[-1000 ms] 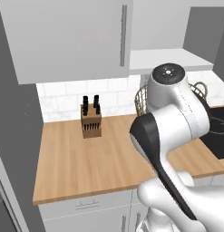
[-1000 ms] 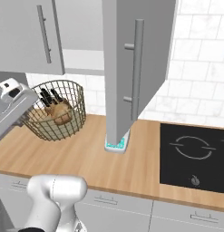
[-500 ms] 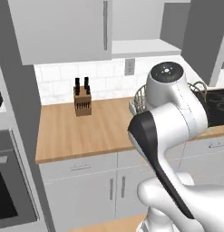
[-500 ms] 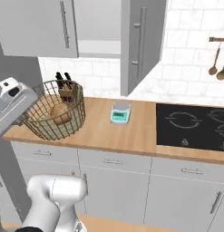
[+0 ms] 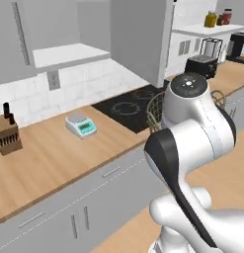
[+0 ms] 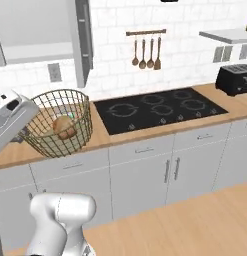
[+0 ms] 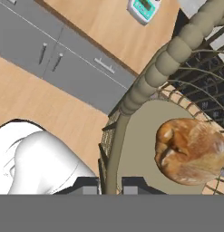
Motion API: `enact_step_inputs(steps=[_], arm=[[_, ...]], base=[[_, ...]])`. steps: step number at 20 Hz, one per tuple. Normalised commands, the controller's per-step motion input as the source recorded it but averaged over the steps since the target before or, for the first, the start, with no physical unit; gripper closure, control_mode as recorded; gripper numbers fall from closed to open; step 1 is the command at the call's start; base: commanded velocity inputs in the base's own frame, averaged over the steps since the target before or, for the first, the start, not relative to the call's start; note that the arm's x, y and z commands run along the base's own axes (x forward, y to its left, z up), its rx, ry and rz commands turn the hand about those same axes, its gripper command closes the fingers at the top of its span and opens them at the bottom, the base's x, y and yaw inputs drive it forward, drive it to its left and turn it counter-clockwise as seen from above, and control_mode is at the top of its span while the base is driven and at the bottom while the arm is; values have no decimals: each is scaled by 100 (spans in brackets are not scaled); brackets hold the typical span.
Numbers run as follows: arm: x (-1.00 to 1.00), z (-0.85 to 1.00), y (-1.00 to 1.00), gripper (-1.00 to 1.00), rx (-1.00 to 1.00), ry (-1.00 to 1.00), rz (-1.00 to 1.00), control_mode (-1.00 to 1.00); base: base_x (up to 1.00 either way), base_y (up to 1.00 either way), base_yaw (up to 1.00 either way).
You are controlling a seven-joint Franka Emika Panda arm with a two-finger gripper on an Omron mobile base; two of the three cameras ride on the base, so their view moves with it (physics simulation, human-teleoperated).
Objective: Open the cabinet, pick up the bread from the cabinet and place it in the basket. Then move the basket to the dining counter.
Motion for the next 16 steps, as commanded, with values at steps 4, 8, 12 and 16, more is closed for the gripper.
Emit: enact_step_inputs(steps=[4,8,12,16], arm=[[0,0,0,100,0,0,0,100],[0,0,0,100,0,0,0,100],[0,0,0,100,0,0,0,100],[0,0,0,100,0,0,0,100]], base=[[-18,-3,-83],[-16,-3,-81],[-16,-9,-78],[-14,-11,-78]])
